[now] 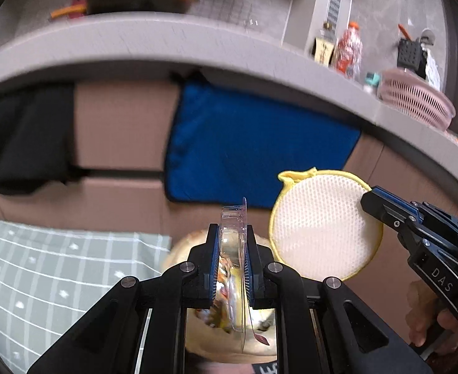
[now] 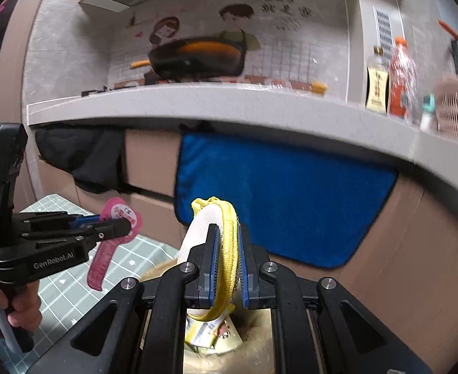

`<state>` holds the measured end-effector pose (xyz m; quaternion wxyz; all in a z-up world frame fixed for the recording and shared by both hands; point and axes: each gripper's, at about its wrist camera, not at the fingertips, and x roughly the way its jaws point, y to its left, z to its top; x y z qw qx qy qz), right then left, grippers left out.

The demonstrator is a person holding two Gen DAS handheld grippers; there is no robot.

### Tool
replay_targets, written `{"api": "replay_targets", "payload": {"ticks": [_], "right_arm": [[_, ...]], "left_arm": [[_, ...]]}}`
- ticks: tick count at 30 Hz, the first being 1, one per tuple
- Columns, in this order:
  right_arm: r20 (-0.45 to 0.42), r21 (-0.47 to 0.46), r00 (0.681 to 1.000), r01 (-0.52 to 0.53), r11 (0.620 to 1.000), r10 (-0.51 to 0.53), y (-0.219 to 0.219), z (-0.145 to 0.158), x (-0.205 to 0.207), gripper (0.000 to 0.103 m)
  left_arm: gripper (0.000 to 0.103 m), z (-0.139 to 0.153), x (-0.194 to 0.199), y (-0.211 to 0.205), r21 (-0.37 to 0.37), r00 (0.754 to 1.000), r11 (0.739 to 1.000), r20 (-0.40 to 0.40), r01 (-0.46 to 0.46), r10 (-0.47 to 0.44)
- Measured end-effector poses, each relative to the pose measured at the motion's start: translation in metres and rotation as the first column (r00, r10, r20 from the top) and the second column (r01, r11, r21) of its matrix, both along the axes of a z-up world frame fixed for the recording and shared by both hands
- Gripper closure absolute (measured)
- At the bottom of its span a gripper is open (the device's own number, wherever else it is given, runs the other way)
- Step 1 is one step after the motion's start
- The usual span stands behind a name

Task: Collect trash
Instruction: 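Carry the mesh pad and pink toy over the bin with both tools, then open both tools to drop the pad and toy into the bin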

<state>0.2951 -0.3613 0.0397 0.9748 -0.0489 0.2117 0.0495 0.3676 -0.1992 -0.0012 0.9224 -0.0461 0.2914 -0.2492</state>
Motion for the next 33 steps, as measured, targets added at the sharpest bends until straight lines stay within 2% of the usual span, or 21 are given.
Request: {"api": "replay_targets", "payload": {"ticks": [5,12,14,17,18,23,29,33], "right_arm": [[-0.052,0.022,0.998,0.02,1.0,-0.019,-0.014,-0.023,0.012,0.093],[-0.113,0.038,0.992,0.053,0.998,-0.049,-0.033,-0.051,0.03,0.093],[-0.127,0.045,0.99,0.061,0.997,-0.055,-0.036,-0.058,0.034,0.093],[-0.147,0.066,0.988,0.065,0.996,-0.054,-0.039,-0.067,0.04,0.093],[-0.152,0.072,0.987,0.064,0.995,-0.052,-0.038,-0.069,0.042,0.093],[-0.183,0.108,0.983,0.042,0.993,-0.022,-0.03,-0.082,0.053,0.093],[-0.257,0.202,0.966,0.018,0.979,0.035,-0.014,-0.118,0.074,0.093],[-0.333,0.159,0.943,0.045,0.986,0.011,-0.003,-0.151,0.085,0.093]], "left_arm": [[0.089,-0.041,0.022,-0.021,-0.005,0.992,0.999,-0.119,0.046,-0.047],[0.088,-0.087,0.053,-0.038,-0.021,0.963,0.996,-0.255,0.088,-0.09],[0.082,-0.096,0.061,-0.038,-0.035,0.952,0.994,-0.284,0.108,-0.113],[0.063,-0.101,0.068,-0.029,-0.046,0.948,0.995,-0.304,0.084,-0.094],[0.062,-0.103,0.069,-0.024,-0.054,0.947,0.996,-0.309,0.072,-0.086],[0.061,-0.094,0.069,0.005,-0.056,0.95,0.998,-0.313,-0.019,0.001],[0.061,-0.082,0.048,0.039,-0.005,0.952,0.994,-0.29,-0.105,0.099],[0.061,-0.071,0.031,0.06,0.035,0.95,0.99,-0.28,-0.137,0.141]]}}
